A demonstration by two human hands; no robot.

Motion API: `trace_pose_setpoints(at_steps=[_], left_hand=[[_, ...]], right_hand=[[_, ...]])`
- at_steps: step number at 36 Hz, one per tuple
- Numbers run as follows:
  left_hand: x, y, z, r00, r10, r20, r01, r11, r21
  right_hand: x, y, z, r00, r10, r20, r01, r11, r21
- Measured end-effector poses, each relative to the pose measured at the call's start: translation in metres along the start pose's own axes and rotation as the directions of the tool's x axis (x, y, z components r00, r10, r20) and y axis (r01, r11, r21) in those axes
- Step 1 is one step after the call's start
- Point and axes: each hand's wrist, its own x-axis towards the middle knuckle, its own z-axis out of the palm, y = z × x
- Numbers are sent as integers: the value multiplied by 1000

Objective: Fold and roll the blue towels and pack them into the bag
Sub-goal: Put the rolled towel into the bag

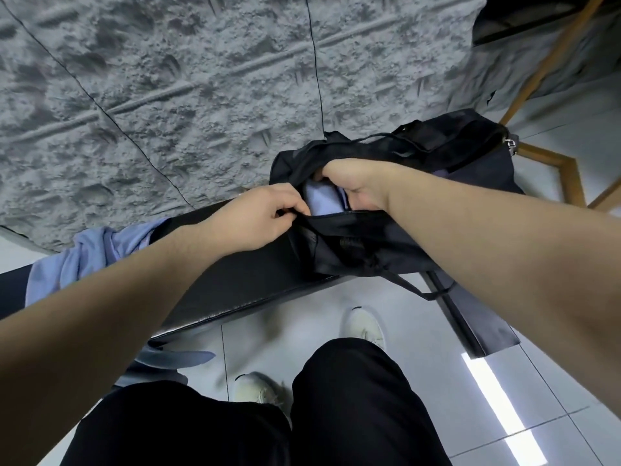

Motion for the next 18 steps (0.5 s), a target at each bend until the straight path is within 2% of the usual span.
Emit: trace_pose_setpoints(at_steps=[2,6,10,15,18], left_hand=[[-1,0,1,999,14,-30,-14,1000,7],[-2,1,5,994,78,-72,-78,997,4],[-1,1,9,992,105,-72,-104,994,22],[2,-1,11,993,71,-94,-71,997,4],[3,-4,13,993,54,-101,-56,998,-11]], right_hand=[[0,2,3,1000,-8,21,8,1000,-15],[4,6,9,1000,-12,-26,7,987,-162],[1,1,15,1000,-16,-26,10,982,-190],[4,1,27,999,-35,-19,34,996,-82],[7,2,25,995,-35,-94,46,993,113]])
